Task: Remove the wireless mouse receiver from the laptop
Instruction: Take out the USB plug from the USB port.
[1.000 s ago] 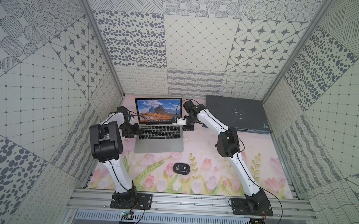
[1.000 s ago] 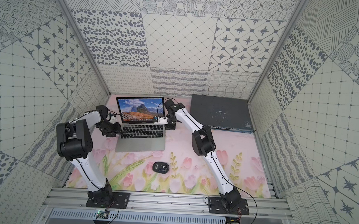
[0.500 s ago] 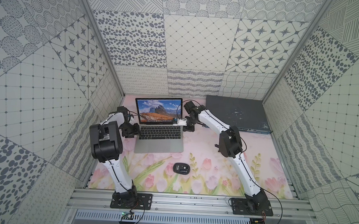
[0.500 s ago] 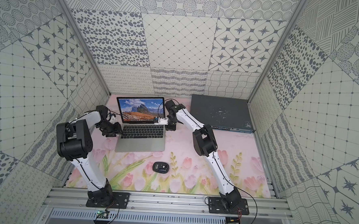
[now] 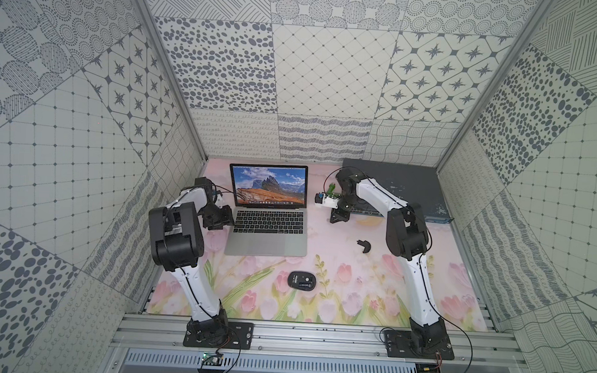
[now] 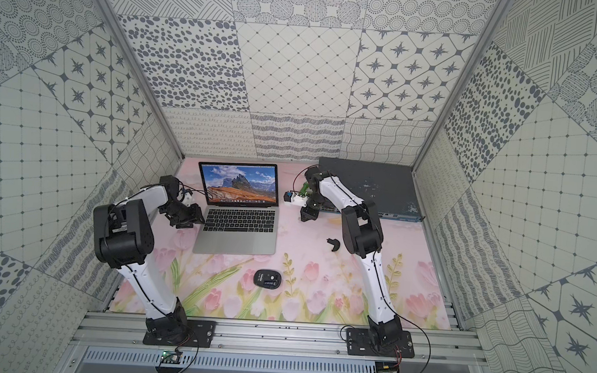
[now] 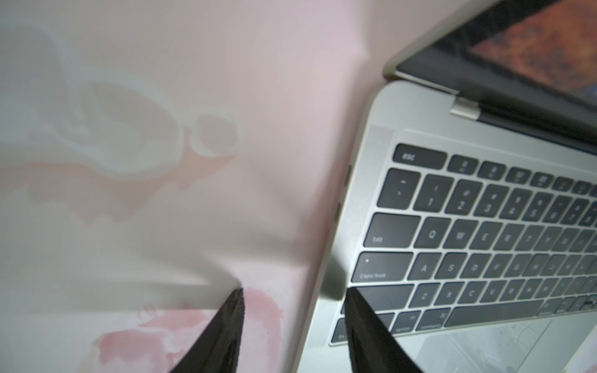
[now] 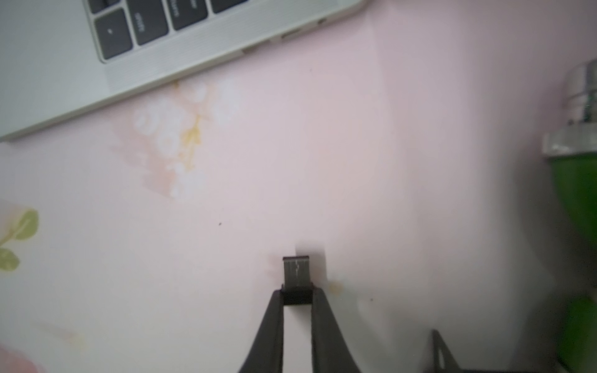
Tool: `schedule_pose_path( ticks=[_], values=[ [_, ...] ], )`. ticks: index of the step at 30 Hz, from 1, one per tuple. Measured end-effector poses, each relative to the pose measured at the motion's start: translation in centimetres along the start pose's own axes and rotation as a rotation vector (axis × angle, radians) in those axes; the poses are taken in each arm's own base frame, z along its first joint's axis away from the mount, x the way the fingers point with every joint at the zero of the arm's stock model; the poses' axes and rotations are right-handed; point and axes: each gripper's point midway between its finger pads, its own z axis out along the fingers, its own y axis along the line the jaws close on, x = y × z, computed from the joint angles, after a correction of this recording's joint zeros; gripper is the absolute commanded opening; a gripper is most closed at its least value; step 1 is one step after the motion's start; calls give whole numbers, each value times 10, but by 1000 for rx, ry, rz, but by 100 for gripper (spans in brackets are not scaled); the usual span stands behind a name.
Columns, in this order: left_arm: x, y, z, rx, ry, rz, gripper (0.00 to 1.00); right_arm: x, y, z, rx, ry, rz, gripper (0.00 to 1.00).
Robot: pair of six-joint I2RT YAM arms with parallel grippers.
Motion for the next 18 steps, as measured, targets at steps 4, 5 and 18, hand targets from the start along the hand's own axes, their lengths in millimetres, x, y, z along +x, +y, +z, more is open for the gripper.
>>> schedule_pose_path(
  ticks=[4,5,18],
  values=[
    [-6,-3,-29,-23,-78,2,55,-14,20,-27,15,-77,10,0],
    [-9,-6,-41,-23,-115,4,55,-19,26,-37,28,-112,14,0],
    [109,-202,-165,632,-407,215,44,-59,158,-124,137,-486,-85,0]
  ],
)
